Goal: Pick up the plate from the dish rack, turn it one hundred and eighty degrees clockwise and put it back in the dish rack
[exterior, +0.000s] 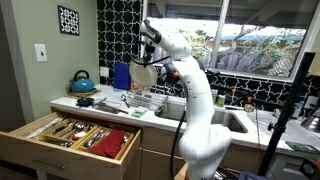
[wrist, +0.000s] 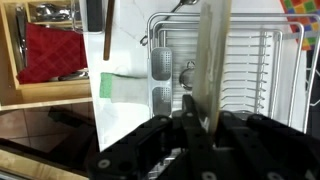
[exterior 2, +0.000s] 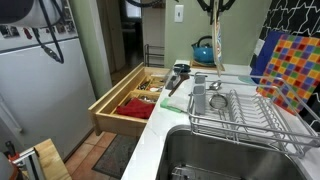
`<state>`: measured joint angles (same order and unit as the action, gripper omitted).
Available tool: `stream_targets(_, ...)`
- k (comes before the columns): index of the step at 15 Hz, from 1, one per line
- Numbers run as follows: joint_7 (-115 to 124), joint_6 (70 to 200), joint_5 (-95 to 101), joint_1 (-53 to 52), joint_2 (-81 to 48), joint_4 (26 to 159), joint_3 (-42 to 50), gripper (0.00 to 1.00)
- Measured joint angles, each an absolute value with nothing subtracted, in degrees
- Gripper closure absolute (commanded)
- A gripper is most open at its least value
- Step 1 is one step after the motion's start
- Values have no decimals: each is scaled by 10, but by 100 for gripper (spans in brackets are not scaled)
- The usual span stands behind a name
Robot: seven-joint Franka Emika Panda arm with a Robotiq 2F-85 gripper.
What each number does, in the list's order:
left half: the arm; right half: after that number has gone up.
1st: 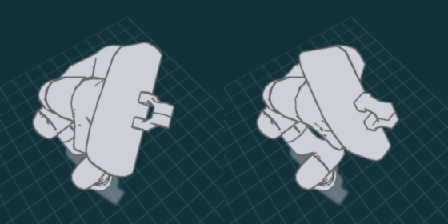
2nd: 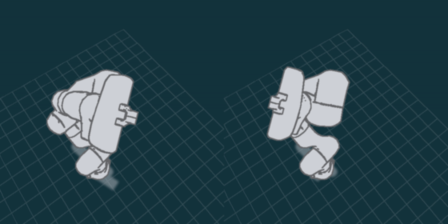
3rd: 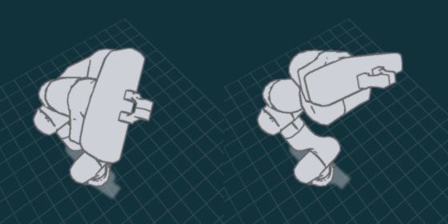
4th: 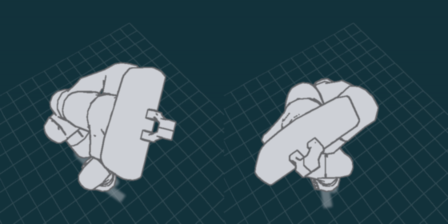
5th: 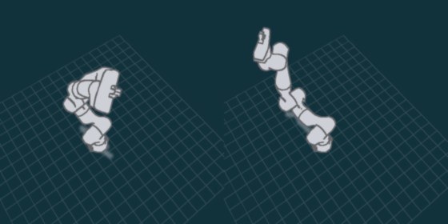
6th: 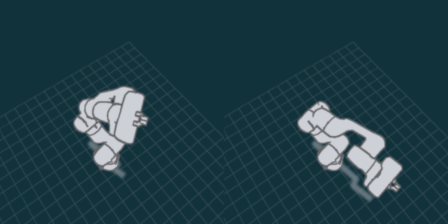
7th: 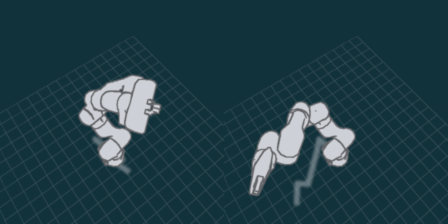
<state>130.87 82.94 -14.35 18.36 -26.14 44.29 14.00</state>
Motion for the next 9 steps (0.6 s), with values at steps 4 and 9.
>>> stream_targets(4,1415,821,-167,200,-275,426,139,89)
stream_targets(9,1450,821,-176,203,-279,420,139,96)
